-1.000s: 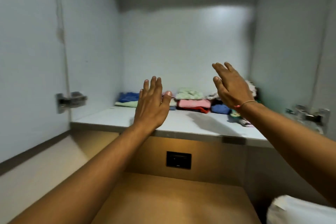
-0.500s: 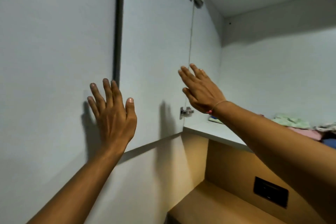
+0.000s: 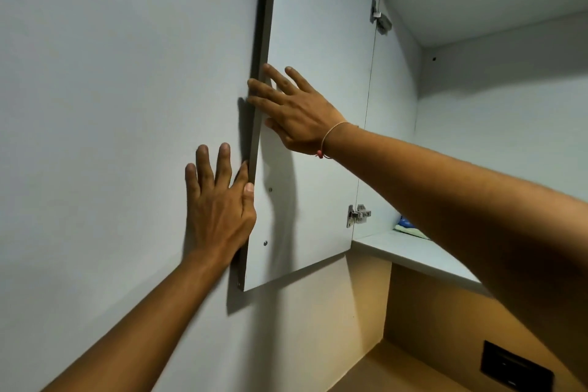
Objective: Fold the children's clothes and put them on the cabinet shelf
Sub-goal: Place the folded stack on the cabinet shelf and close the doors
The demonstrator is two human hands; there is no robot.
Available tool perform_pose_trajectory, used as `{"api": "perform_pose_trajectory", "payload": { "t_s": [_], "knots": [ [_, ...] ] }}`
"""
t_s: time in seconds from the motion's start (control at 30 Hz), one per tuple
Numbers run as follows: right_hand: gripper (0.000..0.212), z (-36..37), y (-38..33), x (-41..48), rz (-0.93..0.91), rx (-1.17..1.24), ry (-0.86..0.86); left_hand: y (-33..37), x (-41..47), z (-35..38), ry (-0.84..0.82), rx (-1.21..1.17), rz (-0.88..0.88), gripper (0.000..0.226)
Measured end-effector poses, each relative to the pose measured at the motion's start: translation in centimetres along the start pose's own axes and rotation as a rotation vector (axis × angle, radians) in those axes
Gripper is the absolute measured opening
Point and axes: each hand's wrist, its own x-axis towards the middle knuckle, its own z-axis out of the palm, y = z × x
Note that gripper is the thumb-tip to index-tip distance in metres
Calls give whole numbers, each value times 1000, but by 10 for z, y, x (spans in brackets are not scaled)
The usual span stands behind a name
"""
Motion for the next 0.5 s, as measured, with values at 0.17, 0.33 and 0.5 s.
{"api": "perform_pose_trajectory", "payload": {
  "t_s": [0.17,0.33,0.5],
  "knots": [
    [54,-11,8,-29,37,-10,54,25,-9,-7,94,-227,18,54],
    [51,-25,42,-103,84,39,215,91,-21,-15,197,-639,170,48],
    [44,-32,100,-212,181,6,286,185,-11,-8,-11,-962,444,47]
  ]
}}
